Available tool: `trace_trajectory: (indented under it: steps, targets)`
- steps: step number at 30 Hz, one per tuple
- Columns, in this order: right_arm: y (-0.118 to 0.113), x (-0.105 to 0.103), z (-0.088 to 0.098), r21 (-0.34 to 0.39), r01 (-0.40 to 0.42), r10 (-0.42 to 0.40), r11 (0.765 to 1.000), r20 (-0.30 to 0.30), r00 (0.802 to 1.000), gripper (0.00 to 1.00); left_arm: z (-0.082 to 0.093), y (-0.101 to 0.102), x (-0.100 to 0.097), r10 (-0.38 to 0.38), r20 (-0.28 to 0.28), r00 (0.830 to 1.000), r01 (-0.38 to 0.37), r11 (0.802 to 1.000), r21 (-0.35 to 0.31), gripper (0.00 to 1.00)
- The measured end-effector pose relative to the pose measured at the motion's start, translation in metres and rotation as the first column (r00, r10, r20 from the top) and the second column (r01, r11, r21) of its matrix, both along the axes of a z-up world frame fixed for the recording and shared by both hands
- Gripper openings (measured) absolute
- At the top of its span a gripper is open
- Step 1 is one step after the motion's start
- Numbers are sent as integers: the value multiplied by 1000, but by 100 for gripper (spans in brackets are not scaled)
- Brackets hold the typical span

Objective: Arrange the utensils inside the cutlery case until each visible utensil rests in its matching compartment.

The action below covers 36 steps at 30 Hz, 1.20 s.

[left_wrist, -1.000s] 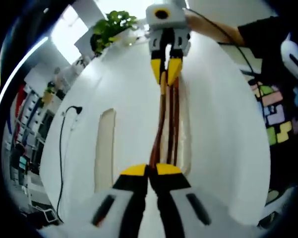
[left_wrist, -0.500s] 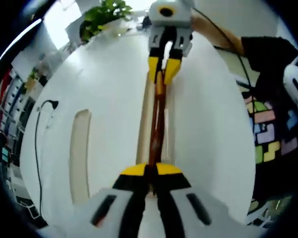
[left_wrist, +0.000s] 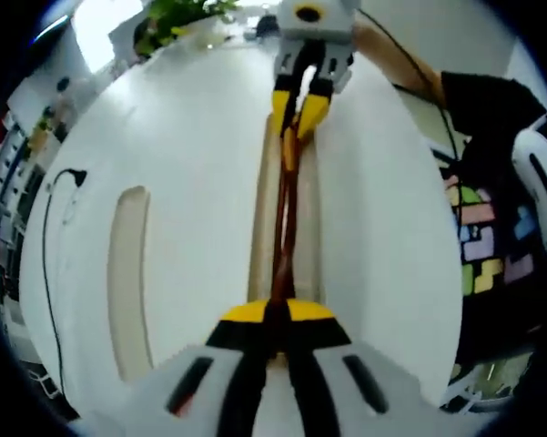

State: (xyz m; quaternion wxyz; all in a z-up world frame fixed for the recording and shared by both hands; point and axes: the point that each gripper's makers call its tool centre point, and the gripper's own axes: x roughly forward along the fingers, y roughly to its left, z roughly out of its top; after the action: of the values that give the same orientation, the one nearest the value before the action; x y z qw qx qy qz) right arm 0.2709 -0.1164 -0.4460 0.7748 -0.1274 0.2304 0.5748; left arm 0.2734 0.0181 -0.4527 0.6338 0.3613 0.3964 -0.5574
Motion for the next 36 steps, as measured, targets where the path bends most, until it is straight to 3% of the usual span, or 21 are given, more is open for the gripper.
trace_trajectory:
  steps: [9, 18, 20, 24, 27, 31, 36]
  targets:
    - [-2, -1, 4, 29, 7, -7, 1000, -7, 1000, 8, 1, -5, 2, -52, 49, 997, 53, 998, -15, 7]
    - [-3, 4, 9, 66, 39, -40, 997, 9, 999, 8, 8, 0, -1, -11, 51, 999, 13, 998, -57, 14]
    - [-3, 4, 10, 69, 42, -43, 997, 13, 999, 8, 14, 0, 4, -18, 111, 994, 28, 996, -82, 14]
    - [-3, 3, 14, 75, 45, -47, 996, 23, 999, 8, 24, 6, 6, 14, 149, 989, 5, 992, -128, 17]
    - [-3, 3, 17, 79, 50, -53, 996, 30, 998, 8, 33, 16, 15, 67, 212, 975, -31, 985, -170, 17]
    - [-3, 6, 19, 69, 64, -66, 996, 35, 997, 8, 42, 37, 34, 164, 295, 941, -96, 968, -234, 17]
    - [-3, 11, 21, 55, 78, -80, 995, 38, 996, 8, 37, 71, 51, 233, 357, 905, -156, 960, -233, 17]
